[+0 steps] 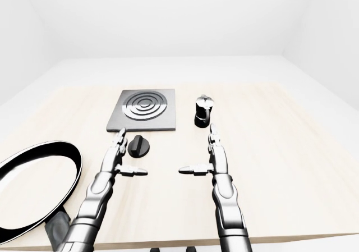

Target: Turn on the stove.

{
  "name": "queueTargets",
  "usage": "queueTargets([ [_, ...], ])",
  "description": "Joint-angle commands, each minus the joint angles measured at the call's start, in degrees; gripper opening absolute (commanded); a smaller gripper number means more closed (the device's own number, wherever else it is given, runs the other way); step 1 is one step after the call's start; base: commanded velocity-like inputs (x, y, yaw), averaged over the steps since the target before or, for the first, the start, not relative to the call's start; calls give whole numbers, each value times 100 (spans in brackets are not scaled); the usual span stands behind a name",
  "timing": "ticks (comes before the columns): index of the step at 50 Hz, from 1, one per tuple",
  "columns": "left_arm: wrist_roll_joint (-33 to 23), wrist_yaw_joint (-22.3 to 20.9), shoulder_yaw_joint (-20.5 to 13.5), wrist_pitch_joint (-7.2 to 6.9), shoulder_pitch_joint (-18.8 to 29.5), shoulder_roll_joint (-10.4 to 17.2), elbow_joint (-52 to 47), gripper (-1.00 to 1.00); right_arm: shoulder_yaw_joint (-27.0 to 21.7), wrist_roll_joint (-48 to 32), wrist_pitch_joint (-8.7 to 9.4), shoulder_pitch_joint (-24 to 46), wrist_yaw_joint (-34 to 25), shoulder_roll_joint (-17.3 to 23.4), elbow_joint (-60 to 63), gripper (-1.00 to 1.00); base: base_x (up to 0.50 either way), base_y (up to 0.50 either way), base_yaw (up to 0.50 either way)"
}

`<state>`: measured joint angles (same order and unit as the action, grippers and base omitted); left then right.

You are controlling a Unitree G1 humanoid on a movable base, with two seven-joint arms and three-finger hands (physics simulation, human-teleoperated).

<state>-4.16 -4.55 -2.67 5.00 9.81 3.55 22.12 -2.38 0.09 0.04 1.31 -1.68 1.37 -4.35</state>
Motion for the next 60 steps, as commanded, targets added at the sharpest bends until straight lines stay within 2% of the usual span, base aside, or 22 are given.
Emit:
queueTargets([
  [1,-54,-36,33,0,-93,-30,-99,100,-1,-2,16,25,2,0,-18,100,0,0,0],
  [16,-96,-43,62,0,-192,-55,-184,100,-11,8,-36,33,-7,7,-81,100,0,0,0],
  [17,-241,-114,288,-110,-547,-163,-686,100,-12,8,35,31,-1,8,-30,100,0,0,0],
  [18,-252,-123,287,-82,-553,-168,-661,100,-17,12,6,38,-4,9,-70,100,0,0,0],
  [27,-271,-154,274,-110,-577,-183,-711,100,-4,4,37,19,-1,5,-14,100,0,0,0],
  [34,-323,-191,339,-170,-687,-224,-870,100,-14,6,-23,47,-3,9,-107,100,0,0,0],
  [37,-341,-202,359,-211,-714,-233,-929,100,-13,7,6,45,-2,9,-74,100,0,0,0],
  [38,-343,-209,366,-214,-728,-238,-941,100,-22,0,-316,69,-6,2,-420,100,0,0,0],
  [39,-350,-208,371,-209,-733,-239,-935,100,-30,0,-504,99,-6,2,-696,100,0,0,0],
  [40,-354,-212,377,-208,-742,-242,-945,100,-30,1,-504,109,-4,4,-790,100,0,0,0],
  [41,-359,-218,386,-242,-761,-247,-995,100,-16,10,-380,84,2,12,-495,100,0,0,0],
  [42,-363,-228,396,-262,-778,-251,-1036,100,-7,17,-107,59,6,17,-199,100,0,0,0],
  [43,-372,-240,419,-267,-803,-260,-1064,100,-2,14,-3,49,8,15,-83,100,0,0,0],
  [47,-405,-264,468,-294,-869,-276,-1150,100,-8,11,-7,52,1,10,-98,100,0,0,0],
  [48,-414,-271,485,-312,-897,-283,-1198,100,-13,2,-226,62,-1,5,-322,100,0,0,0],
  [49,-431,-281,516,-324,-934,-294,-1255,100,-21,5,-365,79,-1,5,-482,100,0,0,0],
  [50,-440,-288,531,-337,-952,-299,-1287,100,-10,12,-126,58,3,11,-223,100,0,0,0],
  [52,-463,-296,563,-343,-984,-307,-1333,100,-4,12,23,41,4,11,-61,100,0,0,0],
  [57,-530,-304,647,-342,-1064,-329,-1418,100,-18,15,-4,65,1,12,-114,100,0,0,0],
  [60,-560,-315,690,-336,-1113,-338,-1467,100,-17,18,42,57,4,11,-63,100,0,0,0],
])
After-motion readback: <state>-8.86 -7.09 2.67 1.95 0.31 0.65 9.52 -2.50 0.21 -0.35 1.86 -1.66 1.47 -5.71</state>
